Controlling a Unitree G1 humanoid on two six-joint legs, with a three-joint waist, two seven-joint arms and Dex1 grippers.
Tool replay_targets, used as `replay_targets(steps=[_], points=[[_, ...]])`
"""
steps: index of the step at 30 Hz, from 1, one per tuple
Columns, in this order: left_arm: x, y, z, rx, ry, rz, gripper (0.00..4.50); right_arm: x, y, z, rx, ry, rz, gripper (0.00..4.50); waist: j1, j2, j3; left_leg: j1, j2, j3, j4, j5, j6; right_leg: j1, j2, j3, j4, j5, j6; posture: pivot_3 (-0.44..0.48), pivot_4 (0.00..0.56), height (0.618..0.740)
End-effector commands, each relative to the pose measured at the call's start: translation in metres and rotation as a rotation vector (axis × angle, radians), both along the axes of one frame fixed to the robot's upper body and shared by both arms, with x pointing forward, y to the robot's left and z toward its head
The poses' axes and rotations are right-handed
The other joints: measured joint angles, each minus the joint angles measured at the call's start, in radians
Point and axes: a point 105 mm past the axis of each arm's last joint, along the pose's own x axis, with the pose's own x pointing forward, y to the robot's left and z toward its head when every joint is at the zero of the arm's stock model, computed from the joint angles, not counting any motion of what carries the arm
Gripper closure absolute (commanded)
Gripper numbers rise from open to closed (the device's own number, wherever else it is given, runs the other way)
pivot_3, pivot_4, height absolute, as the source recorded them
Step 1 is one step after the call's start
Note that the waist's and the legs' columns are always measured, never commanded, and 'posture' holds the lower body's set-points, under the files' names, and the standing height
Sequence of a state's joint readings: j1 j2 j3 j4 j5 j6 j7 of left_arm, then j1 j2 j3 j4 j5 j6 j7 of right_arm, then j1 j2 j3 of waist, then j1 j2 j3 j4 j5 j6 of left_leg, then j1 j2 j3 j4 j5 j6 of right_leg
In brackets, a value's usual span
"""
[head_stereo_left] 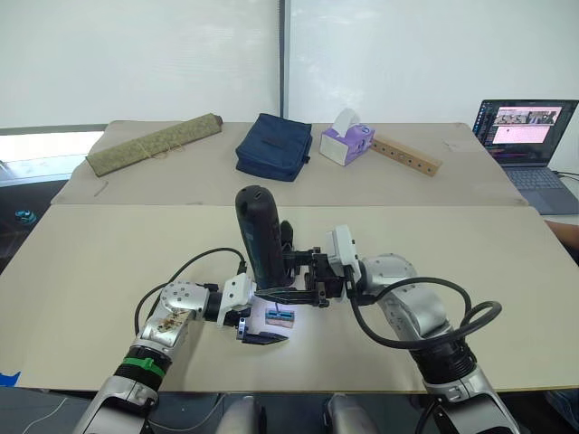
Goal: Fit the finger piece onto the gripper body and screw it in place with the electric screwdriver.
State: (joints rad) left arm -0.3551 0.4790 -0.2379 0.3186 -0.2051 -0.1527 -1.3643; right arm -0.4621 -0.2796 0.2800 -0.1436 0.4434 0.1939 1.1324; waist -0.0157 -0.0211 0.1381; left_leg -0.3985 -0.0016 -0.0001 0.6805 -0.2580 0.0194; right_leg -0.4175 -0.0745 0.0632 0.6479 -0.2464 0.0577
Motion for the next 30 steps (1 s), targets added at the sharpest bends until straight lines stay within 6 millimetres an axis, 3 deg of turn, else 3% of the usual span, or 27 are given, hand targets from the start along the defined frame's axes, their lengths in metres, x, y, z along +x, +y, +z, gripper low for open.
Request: replay_targets(steps=[1,8,18,30], points=[[0.002,0.008,-0.007,0.020,0.033,0.038,0.02,-0.006,-0.002,0.025,0.083,-0.087,0.021,2.55,0.000,0.000,0.000,0.000,0.000,0.000,0.000,0.000,0.000,0.000,0.000,0.000,0.000,0.000,0.000,0.000,0.150,0.740],[0.003,0.007,-0.003,-0.001,0.029,0.041,0.02,-0.006,-0.001,0.033,0.103,-0.094,0.030,2.55,-0.001,0.000,0.000,0.000,0.000,0.000,0.000,0.000,0.000,0.000,0.000,0.000,0.000,0.000,0.000,0.000,0.150,0.740],[0.001,0.008,0.022,-0.096,0.013,0.022,0.02,-0.012,-0.004,0.050,0.138,-0.106,0.056,2.55,-0.001,0.000,0.000,-0.003,0.000,0.000,0.000,0.000,0.000,-0.003,-0.001,0.000,0.000,0.000,0.000,0.000,0.150,0.740],[-0.014,0.032,0.064,-0.211,-0.016,0.049,0.02,-0.019,-0.017,0.080,0.175,-0.131,0.067,2.55,-0.003,0.000,0.000,-0.003,0.001,-0.001,0.000,0.000,0.000,-0.003,-0.001,0.000,0.000,0.000,0.000,0.000,0.150,0.740]])
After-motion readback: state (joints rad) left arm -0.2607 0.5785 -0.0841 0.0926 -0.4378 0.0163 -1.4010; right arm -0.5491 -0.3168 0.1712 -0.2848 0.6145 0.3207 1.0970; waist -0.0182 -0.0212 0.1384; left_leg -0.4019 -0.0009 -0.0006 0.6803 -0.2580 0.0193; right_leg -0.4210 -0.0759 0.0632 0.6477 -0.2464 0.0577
